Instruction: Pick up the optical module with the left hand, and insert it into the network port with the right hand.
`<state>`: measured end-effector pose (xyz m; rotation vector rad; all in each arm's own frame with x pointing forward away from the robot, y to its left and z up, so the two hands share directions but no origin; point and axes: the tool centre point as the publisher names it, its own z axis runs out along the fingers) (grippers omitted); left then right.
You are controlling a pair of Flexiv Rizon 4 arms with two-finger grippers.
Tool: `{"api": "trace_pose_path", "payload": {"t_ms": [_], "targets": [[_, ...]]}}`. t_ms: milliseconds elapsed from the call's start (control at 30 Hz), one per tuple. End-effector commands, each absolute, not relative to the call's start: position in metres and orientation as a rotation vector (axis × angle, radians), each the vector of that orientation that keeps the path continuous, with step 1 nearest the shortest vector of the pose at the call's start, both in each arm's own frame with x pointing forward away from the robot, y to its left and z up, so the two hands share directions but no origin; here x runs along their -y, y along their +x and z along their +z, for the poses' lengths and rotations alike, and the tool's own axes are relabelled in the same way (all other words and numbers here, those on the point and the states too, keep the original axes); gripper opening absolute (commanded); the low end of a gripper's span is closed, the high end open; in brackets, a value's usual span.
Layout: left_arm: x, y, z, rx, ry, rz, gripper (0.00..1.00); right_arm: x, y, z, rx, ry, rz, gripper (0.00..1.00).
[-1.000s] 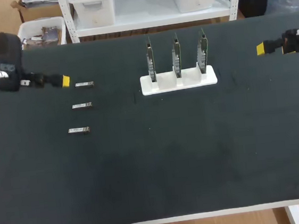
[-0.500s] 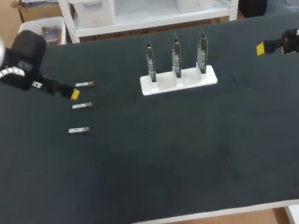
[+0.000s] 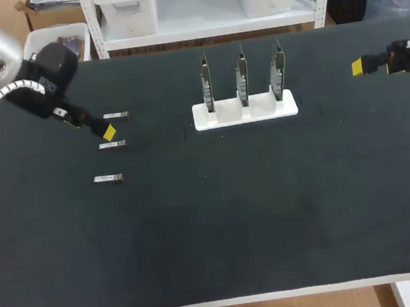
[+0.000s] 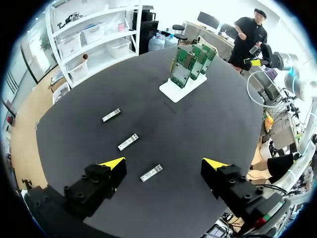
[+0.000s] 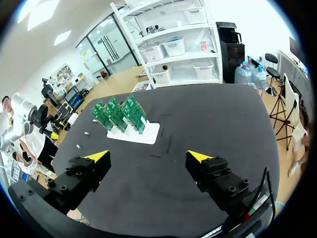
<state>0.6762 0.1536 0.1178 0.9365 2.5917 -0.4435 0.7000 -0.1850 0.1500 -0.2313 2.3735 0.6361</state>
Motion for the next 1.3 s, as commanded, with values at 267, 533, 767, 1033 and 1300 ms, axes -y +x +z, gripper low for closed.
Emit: {"api": "trace_pose_path", "payload": {"t_ms": [267,533,767,1033,1300], "targets": [[-0.151,0.679,0.12,-2.547,0.983,-0.404,1.0,0.185,0.7,0.15,-2.374,-0.231,0.636,1.0],[-0.126,0.685,0.127,-2.474,1.388,-0.158,1.0,0.185,0.7,0.15,-2.374,-0.231,0.636,1.0],[-0.126,0.677,0.112,-2.49,1.584,-0.205,1.0,0.185,0.7,0.15,-2.374,-0.231,0.636,1.0],[-0.144,0.665,0.105,-2.552,1.608,-0.22,1.0,0.185,0.7,0.15,-2.374,-0.231,0.636,1.0],[-0.153,0.651,0.096,-2.579,1.609,-0.218,1.0,0.185,0.7,0.15,-2.374,-0.231,0.636,1.0]]}}
